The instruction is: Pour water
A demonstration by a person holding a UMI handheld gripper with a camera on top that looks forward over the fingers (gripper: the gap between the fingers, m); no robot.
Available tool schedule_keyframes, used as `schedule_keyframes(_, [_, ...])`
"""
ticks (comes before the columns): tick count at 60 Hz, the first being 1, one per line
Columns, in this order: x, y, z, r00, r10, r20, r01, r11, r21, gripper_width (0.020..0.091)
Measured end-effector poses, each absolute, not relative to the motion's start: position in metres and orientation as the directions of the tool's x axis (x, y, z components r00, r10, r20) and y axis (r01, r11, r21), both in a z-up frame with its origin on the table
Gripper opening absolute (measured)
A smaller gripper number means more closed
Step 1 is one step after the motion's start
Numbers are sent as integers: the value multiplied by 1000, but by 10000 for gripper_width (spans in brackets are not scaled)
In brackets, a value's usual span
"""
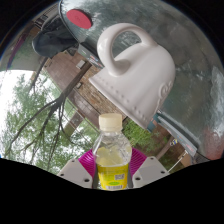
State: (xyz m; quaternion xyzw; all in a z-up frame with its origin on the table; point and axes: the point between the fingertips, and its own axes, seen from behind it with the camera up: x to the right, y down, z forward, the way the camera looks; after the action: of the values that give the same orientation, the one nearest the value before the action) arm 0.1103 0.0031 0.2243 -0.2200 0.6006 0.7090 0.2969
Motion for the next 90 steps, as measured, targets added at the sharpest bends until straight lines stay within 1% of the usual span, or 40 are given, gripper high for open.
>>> schedule_keyframes(1, [113, -3, 228, -727, 157, -669, -685, -102, 721, 403])
schedule_keyframes(2, [108, 4, 224, -724, 156, -672, -688, -99, 719, 402])
schedule_keyframes(6, [108, -12, 227, -682, 129, -720, -731, -93, 676, 403])
schedule_keyframes(7, [102, -7, 219, -662, 110, -741, -749, -88, 656, 404])
schedule_keyframes(9, [102, -20, 220, -601, 77, -796, -799, -86, 595, 402])
schedule_keyframes(10, [97, -18, 215, -563, 58, -825, -826, -87, 557, 403])
schedule_keyframes(12, [97, -34, 222, -452, 33, -892, -889, -105, 446, 404])
schedule_keyframes(13, [94, -34, 219, -389, 23, -921, -916, -115, 384, 403])
schedule_keyframes(15, [97, -47, 230, -253, 22, -967, -959, -137, 248, 404])
schedule_keyframes(18, [109, -70, 261, -26, 66, -997, -986, -168, 14, 403])
schedule_keyframes(20, [123, -87, 284, 147, 102, -984, -973, -164, -163, 405])
schedule_keyframes(23, [157, -117, 324, 436, 138, -889, -886, -109, -452, 405])
schedule_keyframes(24, [172, -118, 326, 530, 136, -837, -836, -81, -542, 404])
schedule_keyframes(26, [205, -138, 346, 698, 116, -707, -710, -23, -704, 403])
schedule_keyframes(27, [223, -139, 348, 768, 97, -633, -636, 4, -772, 404])
schedule_keyframes(29, [255, -157, 360, 878, 54, -475, -477, 42, -878, 409])
schedule_keyframes(32, [304, -171, 361, 966, -21, -257, -255, 67, -965, 407])
schedule_keyframes(35, [351, -184, 343, 991, -79, -108, -106, 37, -994, 405])
schedule_keyframes(39, [392, -194, 304, 996, -84, -29, -31, -22, -999, 406])
schedule_keyframes(44, [420, -215, 257, 998, -63, -9, -15, -91, -996, 408])
schedule_keyframes(45, [430, -211, 244, 998, -62, -11, -17, -104, -994, 407])
schedule_keyframes(48, [441, -222, 222, 998, -56, -17, -25, -135, -991, 407])
schedule_keyframes(54, [454, -257, 198, 998, -51, -36, -44, -174, -984, 414])
schedule_keyframes(58, [462, -286, 168, 998, -48, -34, -46, -261, -964, 420])
schedule_keyframes(59, [467, -282, 173, 998, -44, -38, -47, -230, -972, 418])
schedule_keyframes(61, [470, -297, 177, 998, -47, -45, -55, -221, -974, 417])
schedule_keyframes(62, [470, -285, 173, 997, -52, -55, -65, -216, -974, 417])
schedule_keyframes(66, [473, -302, 176, 997, -57, -58, -69, -219, -973, 431])
schedule_keyframes(68, [476, -313, 179, 997, -63, -54, -66, -216, -974, 461])
schedule_keyframes(69, [476, -306, 178, 996, -68, -53, -67, -217, -974, 483])
schedule_keyframes(73, [478, -330, 181, 995, -87, -47, -67, -239, -969, 541])
schedule_keyframes(75, [479, -329, 176, 993, -108, -49, -76, -269, -960, 607])
schedule_keyframes(78, [478, -351, 175, 991, -121, -56, -90, -297, -951, 758])
schedule_keyframes(80, [476, -353, 177, 989, -135, -66, -105, -304, -947, 857])
schedule_keyframes(81, [475, -360, 179, 987, -144, -72, -114, -310, -944, 861])
schedule_keyframes(84, [468, -378, 183, 982, -165, -90, -141, -327, -934, 837])
schedule_keyframes(90, [449, -429, 200, 973, -204, -110, -178, -352, -919, 845])
